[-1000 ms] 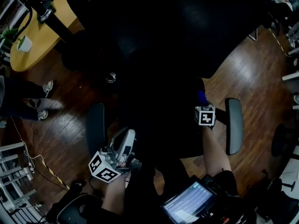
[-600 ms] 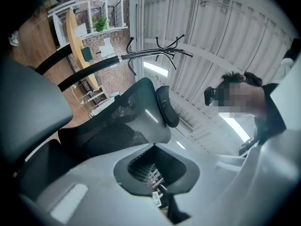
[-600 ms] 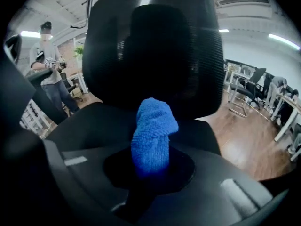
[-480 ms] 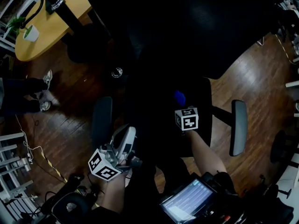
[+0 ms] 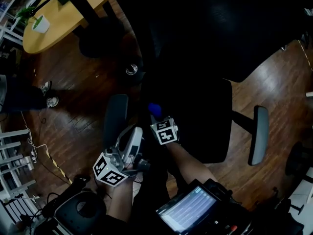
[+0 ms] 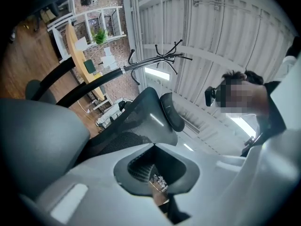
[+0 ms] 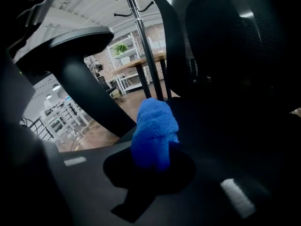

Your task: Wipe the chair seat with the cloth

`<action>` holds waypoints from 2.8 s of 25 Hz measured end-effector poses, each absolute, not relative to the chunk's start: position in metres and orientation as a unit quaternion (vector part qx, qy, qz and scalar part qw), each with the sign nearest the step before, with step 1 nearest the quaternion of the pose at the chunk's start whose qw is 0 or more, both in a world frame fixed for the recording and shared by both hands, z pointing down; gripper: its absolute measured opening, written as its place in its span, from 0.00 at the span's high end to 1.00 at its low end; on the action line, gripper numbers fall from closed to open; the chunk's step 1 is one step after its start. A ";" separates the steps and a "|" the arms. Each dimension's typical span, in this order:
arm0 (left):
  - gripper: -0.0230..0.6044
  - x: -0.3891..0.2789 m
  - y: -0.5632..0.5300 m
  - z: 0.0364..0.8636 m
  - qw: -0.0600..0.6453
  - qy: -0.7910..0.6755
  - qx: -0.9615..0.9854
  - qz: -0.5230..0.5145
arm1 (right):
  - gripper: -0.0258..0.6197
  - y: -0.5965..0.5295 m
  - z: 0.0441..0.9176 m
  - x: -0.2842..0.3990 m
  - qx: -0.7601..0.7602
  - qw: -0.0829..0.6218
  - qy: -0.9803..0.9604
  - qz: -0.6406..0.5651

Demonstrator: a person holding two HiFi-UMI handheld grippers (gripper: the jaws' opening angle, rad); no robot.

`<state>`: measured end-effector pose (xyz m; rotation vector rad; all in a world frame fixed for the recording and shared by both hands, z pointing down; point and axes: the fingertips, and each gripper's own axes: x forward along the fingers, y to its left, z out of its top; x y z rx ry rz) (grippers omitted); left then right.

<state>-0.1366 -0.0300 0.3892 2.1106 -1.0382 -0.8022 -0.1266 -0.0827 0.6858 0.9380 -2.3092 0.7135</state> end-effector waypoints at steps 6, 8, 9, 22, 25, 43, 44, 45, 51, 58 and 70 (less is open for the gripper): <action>0.98 -0.132 -0.026 0.392 0.322 -0.390 0.808 -0.301 | 0.89 -0.082 0.691 -0.099 0.357 0.275 -0.855 0.255; 0.98 -0.129 -0.025 0.391 0.323 -0.386 0.810 -0.300 | 0.89 -0.083 0.694 -0.069 0.378 0.278 -0.842 0.265; 0.98 -0.128 -0.024 0.390 0.323 -0.385 0.811 -0.300 | 0.89 -0.084 0.697 -0.050 0.391 0.282 -0.834 0.269; 0.98 -0.093 -0.024 0.386 0.325 -0.365 0.821 -0.295 | 0.89 -0.080 0.689 0.229 0.574 0.339 -0.696 0.266; 0.98 -0.088 -0.024 0.385 0.326 -0.360 0.823 -0.294 | 0.89 -0.077 0.685 0.246 0.577 0.337 -0.698 0.256; 0.98 -0.104 -0.018 0.385 0.317 -0.376 0.819 -0.296 | 0.89 -0.051 0.663 0.001 0.421 0.251 -0.819 0.299; 0.98 -0.106 -0.017 0.385 0.316 -0.378 0.818 -0.296 | 0.89 -0.041 0.662 -0.031 0.396 0.244 -0.831 0.306; 0.98 -0.108 -0.016 0.384 0.315 -0.379 0.818 -0.296 | 0.89 -0.030 0.661 -0.060 0.371 0.239 -0.841 0.312; 0.98 -0.119 -0.011 0.386 0.315 -0.385 0.816 -0.295 | 0.89 0.019 0.683 -0.147 0.290 0.275 -0.863 0.309; 0.98 -0.121 -0.011 0.397 0.324 -0.380 0.814 -0.296 | 0.89 0.003 0.694 -0.103 0.336 0.266 -0.854 0.294; 0.98 -0.091 -0.021 0.390 0.336 -0.343 0.828 -0.290 | 0.89 -0.006 0.696 0.181 0.569 0.289 -0.697 0.326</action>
